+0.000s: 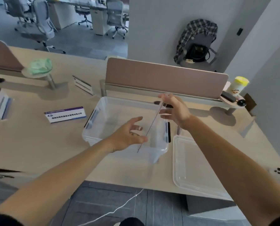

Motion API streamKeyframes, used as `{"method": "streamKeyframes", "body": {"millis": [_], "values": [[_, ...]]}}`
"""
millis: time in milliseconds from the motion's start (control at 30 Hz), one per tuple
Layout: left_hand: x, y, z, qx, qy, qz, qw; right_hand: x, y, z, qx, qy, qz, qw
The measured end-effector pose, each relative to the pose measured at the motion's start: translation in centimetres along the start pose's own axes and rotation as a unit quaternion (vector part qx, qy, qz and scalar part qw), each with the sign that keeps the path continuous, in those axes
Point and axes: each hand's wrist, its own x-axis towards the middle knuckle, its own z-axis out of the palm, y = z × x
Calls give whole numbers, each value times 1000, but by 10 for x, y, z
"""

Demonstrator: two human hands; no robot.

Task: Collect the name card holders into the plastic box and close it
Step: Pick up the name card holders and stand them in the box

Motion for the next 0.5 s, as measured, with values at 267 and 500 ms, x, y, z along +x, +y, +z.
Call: {"method": "streamKeyframes", "body": {"millis": [267, 500], "values": [[-9, -33, -63, -48, 122, -34, 991, 58, -19, 91, -160, -88, 68, 981], [15, -61, -96, -22, 151, -96, 984, 117, -24, 135, -229, -105, 55, 966]]}}
